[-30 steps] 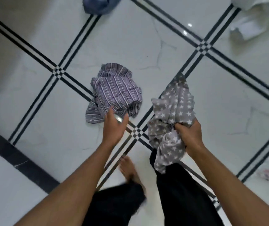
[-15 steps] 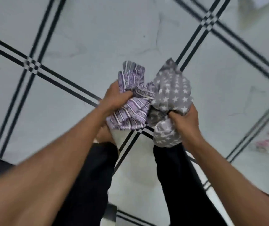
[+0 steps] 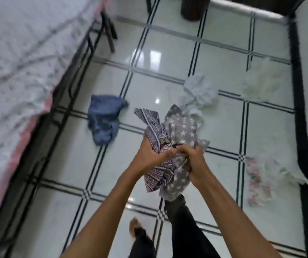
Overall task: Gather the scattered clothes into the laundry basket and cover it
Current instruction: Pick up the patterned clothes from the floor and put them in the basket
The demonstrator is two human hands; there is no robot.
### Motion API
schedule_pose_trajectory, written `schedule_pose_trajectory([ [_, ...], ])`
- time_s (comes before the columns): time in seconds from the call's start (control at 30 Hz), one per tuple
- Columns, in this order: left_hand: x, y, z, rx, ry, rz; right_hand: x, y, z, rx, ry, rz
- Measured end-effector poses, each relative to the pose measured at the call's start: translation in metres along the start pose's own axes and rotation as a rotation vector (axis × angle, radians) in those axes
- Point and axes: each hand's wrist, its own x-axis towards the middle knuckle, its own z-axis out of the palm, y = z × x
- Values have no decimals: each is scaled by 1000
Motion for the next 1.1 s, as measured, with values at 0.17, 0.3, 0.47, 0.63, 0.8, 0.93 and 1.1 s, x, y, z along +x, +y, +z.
schedule_pose_trajectory([
  [0.17, 72, 109, -12, 240, -16, 126, 50, -117, 13, 112, -164, -39],
  [0.3, 141, 195, -29, 224, 89, 98, 108, -217, 27, 226, -317, -57],
  [0.47, 245, 275, -69, 176, 334, 153, 189, -334, 51, 162, -486, -79],
  [0.63, 373, 347, -113, 191, 319, 223, 309, -439, 71, -262, -420, -129],
  [0.8, 523, 413, -170, 199, 323, 240, 418, -549, 86, -458, -179, -255],
  [0.93, 619, 484, -207, 225, 305, 208, 499, -627, 90, -448, -57, -325],
  [1.1, 750, 558, -216, 268, 298, 244, 600, -708, 81, -383, 112, -367],
])
